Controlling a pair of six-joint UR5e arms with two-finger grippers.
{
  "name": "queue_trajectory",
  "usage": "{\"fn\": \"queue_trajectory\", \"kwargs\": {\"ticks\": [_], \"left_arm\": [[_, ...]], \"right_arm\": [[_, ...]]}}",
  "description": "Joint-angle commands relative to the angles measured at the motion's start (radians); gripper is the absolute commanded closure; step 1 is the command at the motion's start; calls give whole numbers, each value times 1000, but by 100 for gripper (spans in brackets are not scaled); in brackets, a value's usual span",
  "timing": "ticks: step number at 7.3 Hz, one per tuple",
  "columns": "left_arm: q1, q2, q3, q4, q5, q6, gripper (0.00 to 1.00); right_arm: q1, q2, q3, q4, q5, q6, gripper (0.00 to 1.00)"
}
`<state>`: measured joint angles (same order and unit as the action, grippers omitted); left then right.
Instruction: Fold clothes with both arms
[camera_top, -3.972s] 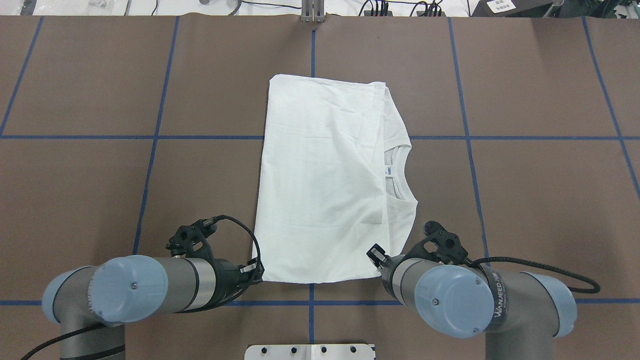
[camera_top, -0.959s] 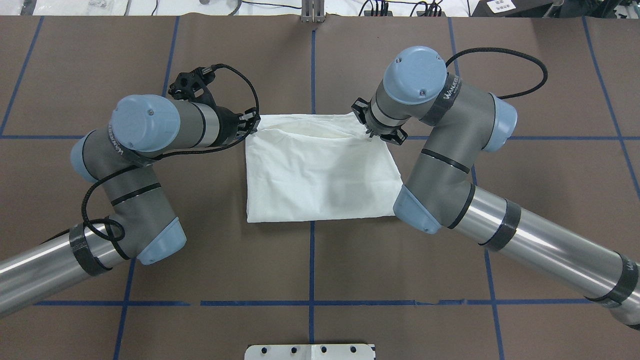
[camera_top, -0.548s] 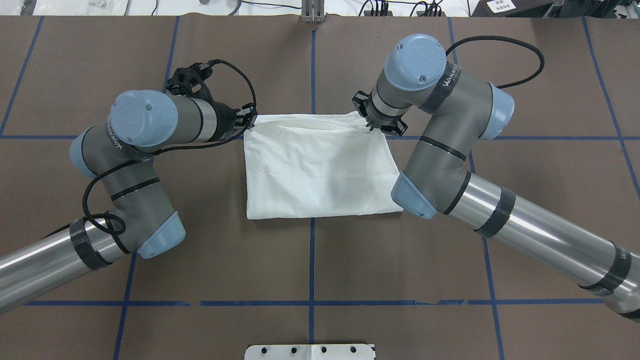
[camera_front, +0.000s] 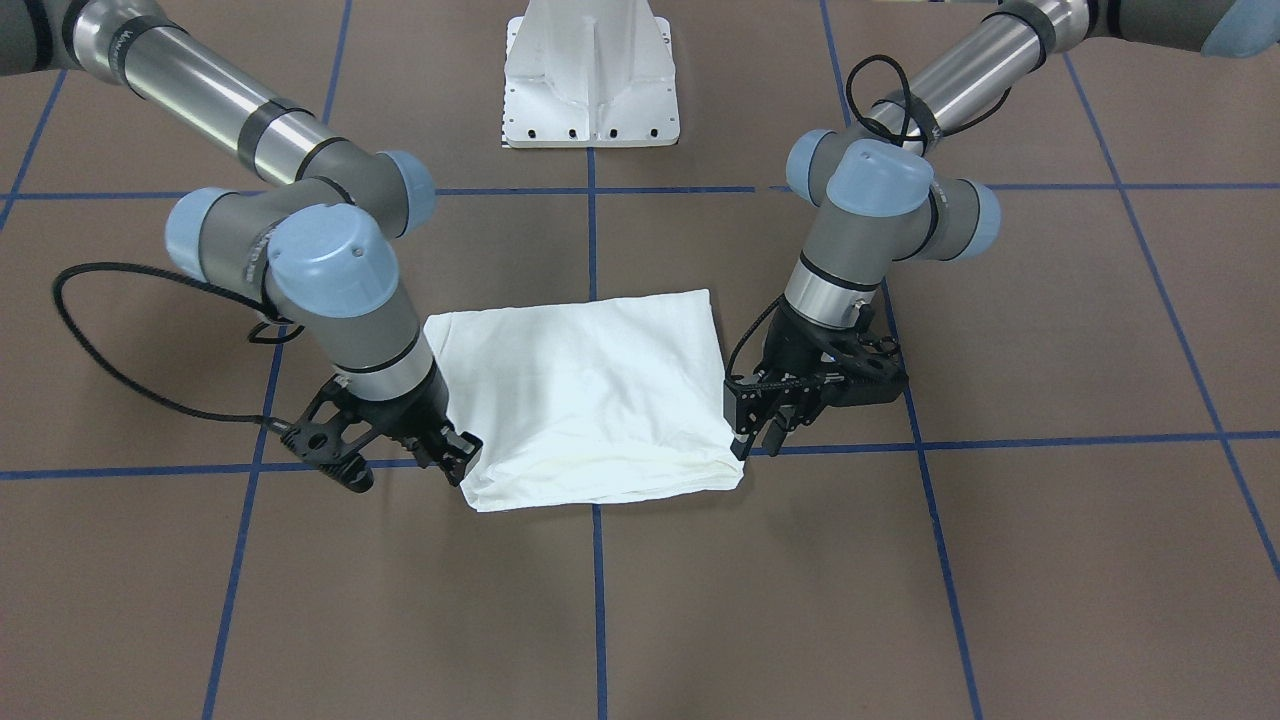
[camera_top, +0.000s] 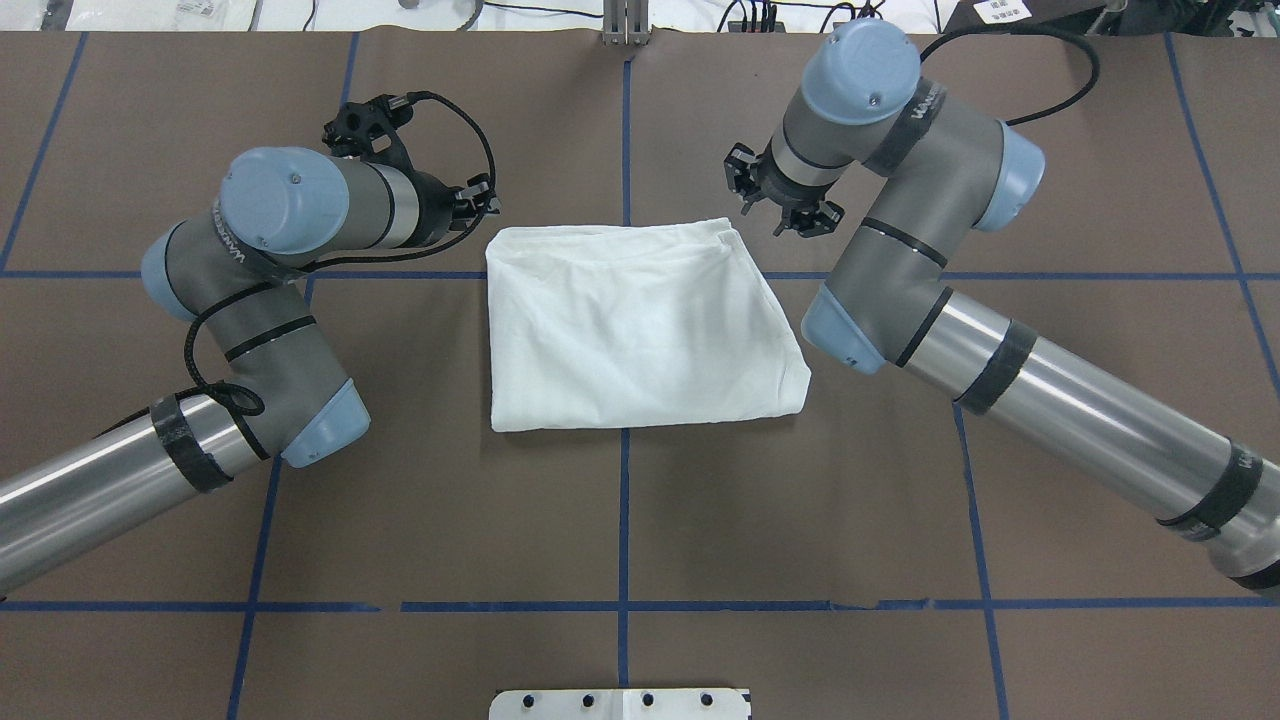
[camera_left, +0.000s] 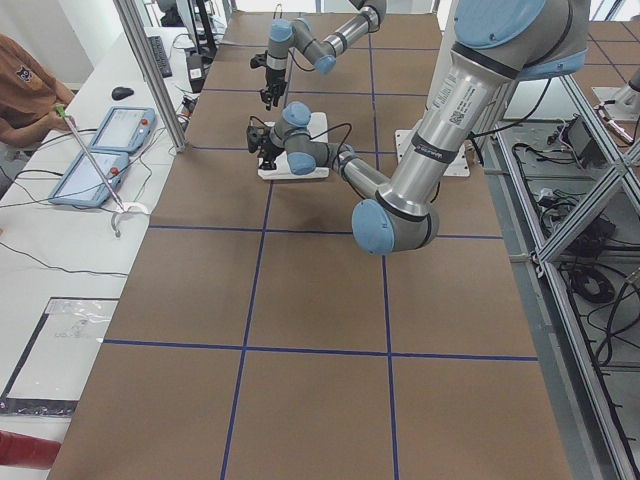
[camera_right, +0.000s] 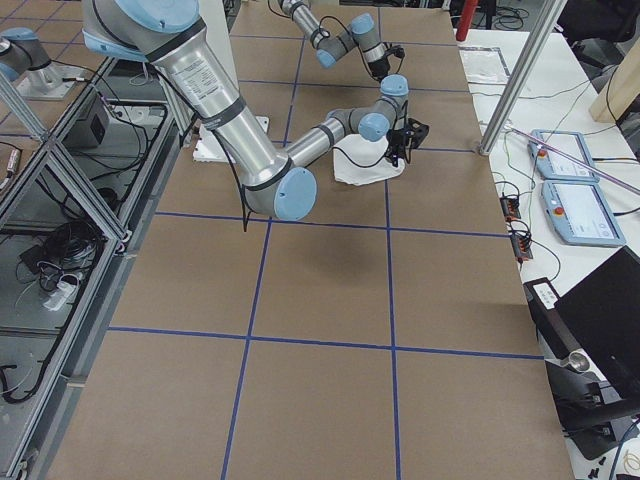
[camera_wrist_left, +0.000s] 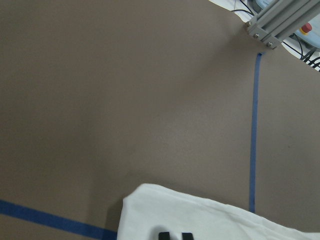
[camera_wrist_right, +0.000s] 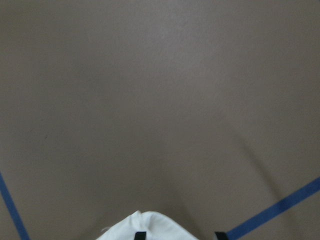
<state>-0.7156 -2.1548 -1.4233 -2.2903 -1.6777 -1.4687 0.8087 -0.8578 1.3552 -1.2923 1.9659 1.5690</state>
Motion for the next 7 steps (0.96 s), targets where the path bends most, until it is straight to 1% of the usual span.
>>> {"fn": "queue_trajectory", "kwargs": {"ticks": [1,2,3,4,5,6,7], "left_arm": [[-41,0,27,-14,-46,54,38],[-45,4,24,-14,-56,94,38],[-59,16,17,-12,-97,163,38],[-105,76,-43,-6,-200,254,38],[-161,160,-118,-1,-270,415,38],[-226,237,-161,0,-328,567,38],[-304,295,-180,0,-402,690,38]], "right_arm": [[78,-71,1,7,70,-163,0],[102,-96,7,7,89,-191,0],[150,-153,48,8,153,-252,0],[211,-237,124,-2,184,-364,0],[263,-322,181,-10,206,-506,0],[336,-389,197,-10,256,-659,0],[418,-439,199,-18,289,-828,0]]}}
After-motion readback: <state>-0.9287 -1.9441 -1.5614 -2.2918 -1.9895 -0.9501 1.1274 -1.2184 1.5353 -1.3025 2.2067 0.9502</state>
